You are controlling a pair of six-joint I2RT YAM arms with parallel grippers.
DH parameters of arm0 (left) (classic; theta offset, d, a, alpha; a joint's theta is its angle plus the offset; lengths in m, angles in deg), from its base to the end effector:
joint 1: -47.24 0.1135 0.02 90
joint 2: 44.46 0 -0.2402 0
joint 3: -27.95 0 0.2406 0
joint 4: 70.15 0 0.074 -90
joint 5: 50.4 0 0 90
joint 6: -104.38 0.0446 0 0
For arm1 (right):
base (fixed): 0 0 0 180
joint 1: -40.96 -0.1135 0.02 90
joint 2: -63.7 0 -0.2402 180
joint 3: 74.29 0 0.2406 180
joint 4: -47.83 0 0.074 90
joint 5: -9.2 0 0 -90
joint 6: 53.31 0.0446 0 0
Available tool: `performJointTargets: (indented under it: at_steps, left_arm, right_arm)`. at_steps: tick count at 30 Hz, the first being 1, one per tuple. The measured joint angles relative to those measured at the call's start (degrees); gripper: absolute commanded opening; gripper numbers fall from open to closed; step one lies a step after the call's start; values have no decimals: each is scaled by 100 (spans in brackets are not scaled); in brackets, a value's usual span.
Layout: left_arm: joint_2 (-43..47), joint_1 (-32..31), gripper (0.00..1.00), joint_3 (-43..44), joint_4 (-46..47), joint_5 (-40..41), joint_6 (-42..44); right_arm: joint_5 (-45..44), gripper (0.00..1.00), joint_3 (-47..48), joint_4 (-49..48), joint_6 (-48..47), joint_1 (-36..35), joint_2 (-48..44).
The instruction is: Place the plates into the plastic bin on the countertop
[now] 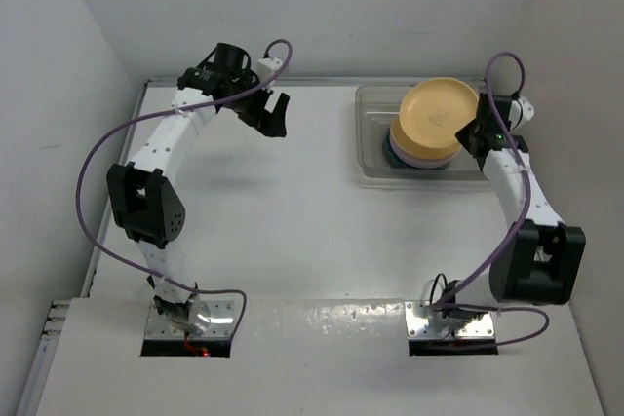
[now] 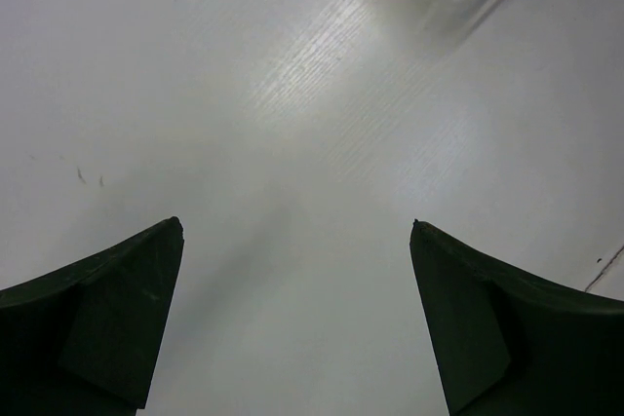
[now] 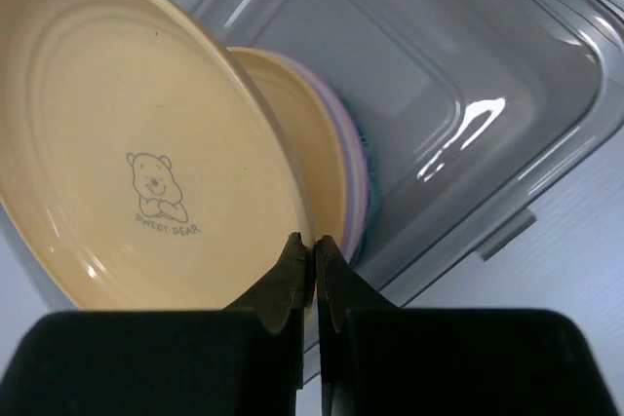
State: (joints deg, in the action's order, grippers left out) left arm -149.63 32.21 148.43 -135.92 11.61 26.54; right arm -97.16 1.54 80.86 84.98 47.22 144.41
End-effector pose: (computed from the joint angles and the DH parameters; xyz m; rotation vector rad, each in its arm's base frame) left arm 0.3684 -0.1206 0.3214 0.7722 2.2795 -0.6188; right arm 0.3099 -0.0466 0.2583 1.1442 1.8823 0.0902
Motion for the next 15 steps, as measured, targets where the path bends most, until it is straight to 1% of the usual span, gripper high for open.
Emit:
performJointTargets:
  at_steps: [1, 7, 8, 10, 11, 13, 15]
  left_arm:
    - [0, 24, 100, -59, 0, 9, 0]
    - [4, 83, 100, -219, 7, 7, 2]
    - [4, 90, 100, -227, 7, -4, 2]
    - [7, 111, 100, -247, 11, -17, 2]
    - [7, 127, 100, -256, 15, -44, 2]
    - [7, 155, 100, -273, 20, -90, 2]
    - [7, 181, 100, -282, 22, -129, 2]
  right_arm:
    - [-28, 0, 83, 109, 70, 160, 195]
    - [216, 0, 431, 411, 103, 385, 892]
    - [297, 2, 505, 448, 94, 400, 994]
    - [411, 11, 581, 487, 68, 404, 1108]
    - [481, 23, 586, 509, 52, 404, 1128]
    - [544, 35, 586, 579, 26, 407, 1130]
    - [595, 41, 595, 621, -20, 407, 1130]
